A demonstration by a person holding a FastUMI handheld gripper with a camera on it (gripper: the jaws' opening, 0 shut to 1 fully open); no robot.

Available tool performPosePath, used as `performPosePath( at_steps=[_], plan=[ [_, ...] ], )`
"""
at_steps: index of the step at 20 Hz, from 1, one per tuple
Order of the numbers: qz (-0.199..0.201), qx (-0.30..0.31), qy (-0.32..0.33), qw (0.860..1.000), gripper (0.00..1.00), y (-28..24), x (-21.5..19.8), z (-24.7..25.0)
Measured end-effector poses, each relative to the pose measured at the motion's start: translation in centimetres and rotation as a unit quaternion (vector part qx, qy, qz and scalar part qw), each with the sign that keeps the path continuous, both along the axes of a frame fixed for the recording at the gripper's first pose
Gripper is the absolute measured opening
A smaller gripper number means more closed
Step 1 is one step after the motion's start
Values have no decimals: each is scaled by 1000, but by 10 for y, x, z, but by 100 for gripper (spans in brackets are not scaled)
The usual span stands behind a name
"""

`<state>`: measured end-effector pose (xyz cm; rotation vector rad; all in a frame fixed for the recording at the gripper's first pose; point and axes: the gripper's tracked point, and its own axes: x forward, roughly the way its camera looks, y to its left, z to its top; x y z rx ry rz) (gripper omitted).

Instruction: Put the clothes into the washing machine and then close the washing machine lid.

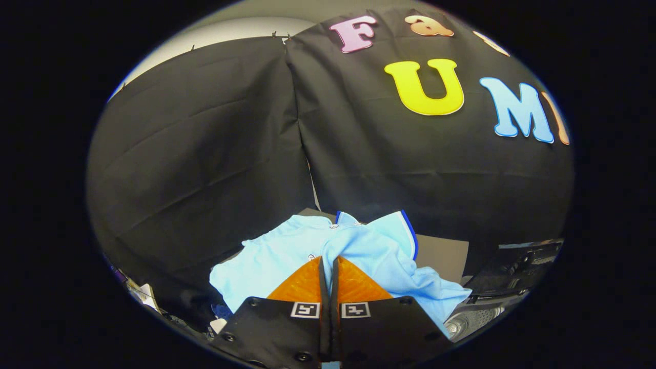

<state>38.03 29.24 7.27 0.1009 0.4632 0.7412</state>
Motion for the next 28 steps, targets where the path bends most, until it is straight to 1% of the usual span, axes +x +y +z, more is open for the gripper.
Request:
performPosePath(
  at_steps=[4, 10, 14, 22, 28],
  plan=[
    [-11, 8, -17, 1000, 1, -30, -7, 18],
    [-54, 20, -29, 998, 1, -93, -3, 32],
    [-75, 32, -41, 996, 1, -134, -6, 40],
    [-139, 32, -58, 988, 1, -220, -5, 47],
    [-183, 34, -64, 980, 1, -274, -8, 50]
  ],
)
